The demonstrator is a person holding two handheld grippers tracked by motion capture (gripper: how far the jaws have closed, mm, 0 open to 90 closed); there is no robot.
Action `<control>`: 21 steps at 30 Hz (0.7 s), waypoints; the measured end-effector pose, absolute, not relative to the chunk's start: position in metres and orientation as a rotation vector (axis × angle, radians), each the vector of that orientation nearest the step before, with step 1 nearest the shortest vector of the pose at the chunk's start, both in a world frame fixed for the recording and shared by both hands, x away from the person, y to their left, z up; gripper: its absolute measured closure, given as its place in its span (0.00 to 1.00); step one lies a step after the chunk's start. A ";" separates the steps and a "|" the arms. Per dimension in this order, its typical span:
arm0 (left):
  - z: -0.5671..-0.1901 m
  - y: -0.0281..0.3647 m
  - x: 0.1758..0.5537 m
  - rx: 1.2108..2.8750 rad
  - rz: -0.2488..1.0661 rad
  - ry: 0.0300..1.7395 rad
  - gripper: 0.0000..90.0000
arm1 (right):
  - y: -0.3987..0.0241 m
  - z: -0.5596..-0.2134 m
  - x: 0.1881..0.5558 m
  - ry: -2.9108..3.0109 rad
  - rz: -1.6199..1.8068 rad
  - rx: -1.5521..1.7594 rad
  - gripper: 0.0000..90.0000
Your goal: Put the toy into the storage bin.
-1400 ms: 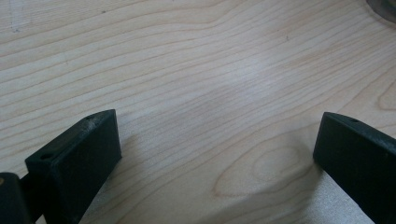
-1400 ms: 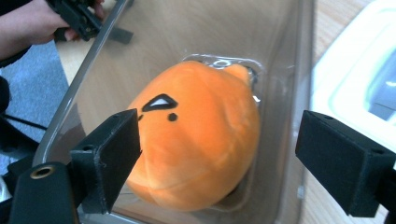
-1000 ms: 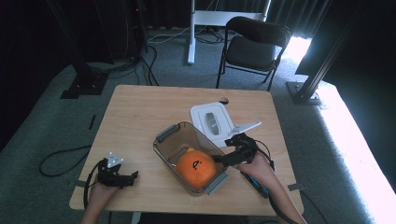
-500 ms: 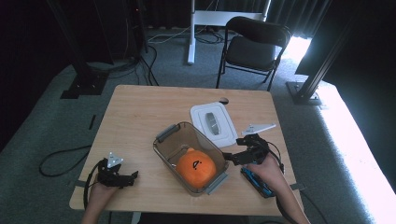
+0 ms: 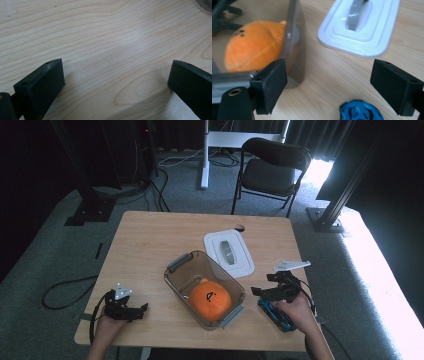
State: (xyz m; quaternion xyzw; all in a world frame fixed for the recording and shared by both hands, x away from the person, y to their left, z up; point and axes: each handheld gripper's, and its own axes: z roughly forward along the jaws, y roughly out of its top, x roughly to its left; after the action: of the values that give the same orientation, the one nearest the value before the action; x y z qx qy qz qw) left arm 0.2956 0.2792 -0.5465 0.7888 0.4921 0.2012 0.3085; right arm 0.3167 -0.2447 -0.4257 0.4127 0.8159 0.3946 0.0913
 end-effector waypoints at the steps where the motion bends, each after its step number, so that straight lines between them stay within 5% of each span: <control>1: -0.546 0.279 0.296 2.085 0.532 1.301 0.01 | -0.248 -0.428 0.315 2.409 1.169 1.232 0.15; 21: -0.546 0.279 0.296 2.087 0.531 1.300 0.01 | -0.285 -0.482 0.295 2.309 1.072 1.374 0.14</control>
State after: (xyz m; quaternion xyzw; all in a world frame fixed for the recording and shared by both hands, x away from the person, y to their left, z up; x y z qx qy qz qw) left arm 0.2956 0.2793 -0.5464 0.7893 0.4917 0.2010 0.3079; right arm 0.2950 -0.2850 -0.4816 0.4711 0.7921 0.3678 0.1240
